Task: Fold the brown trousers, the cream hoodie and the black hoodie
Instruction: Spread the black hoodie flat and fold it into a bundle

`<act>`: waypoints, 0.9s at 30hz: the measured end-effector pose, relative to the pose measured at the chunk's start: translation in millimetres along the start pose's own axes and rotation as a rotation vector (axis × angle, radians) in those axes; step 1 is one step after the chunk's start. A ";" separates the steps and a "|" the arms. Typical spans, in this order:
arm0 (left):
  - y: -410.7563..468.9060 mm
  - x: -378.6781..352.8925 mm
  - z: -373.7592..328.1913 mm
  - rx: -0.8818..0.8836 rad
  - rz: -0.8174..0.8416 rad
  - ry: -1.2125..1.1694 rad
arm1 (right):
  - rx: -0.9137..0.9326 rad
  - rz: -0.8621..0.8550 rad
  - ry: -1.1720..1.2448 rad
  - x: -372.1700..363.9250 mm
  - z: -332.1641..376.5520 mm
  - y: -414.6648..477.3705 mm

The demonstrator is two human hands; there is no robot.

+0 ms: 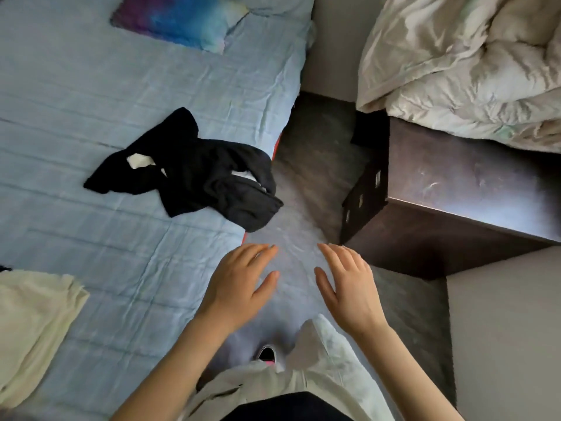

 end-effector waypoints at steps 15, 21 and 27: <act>185.2 9.4 54.4 0.632 -0.359 0.003 | 0.590 0.207 -0.011 7.2 -33.0 303.9; 211.3 10.3 71.0 0.840 -0.415 -0.010 | 0.739 0.304 -0.045 -1.4 -14.4 388.3; 220.1 -0.3 105.3 0.991 -0.476 -0.065 | 0.784 0.435 -0.050 -47.8 4.4 434.5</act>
Point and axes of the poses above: each hand's wrist, its own y-axis towards the middle knuckle, its own x-axis out of the back of the hand, z = x × y, the point moved 7 cm from there along y, towards the middle knuckle, and after that the axes turned 3 degrees about -y, right-handed, at the moved point
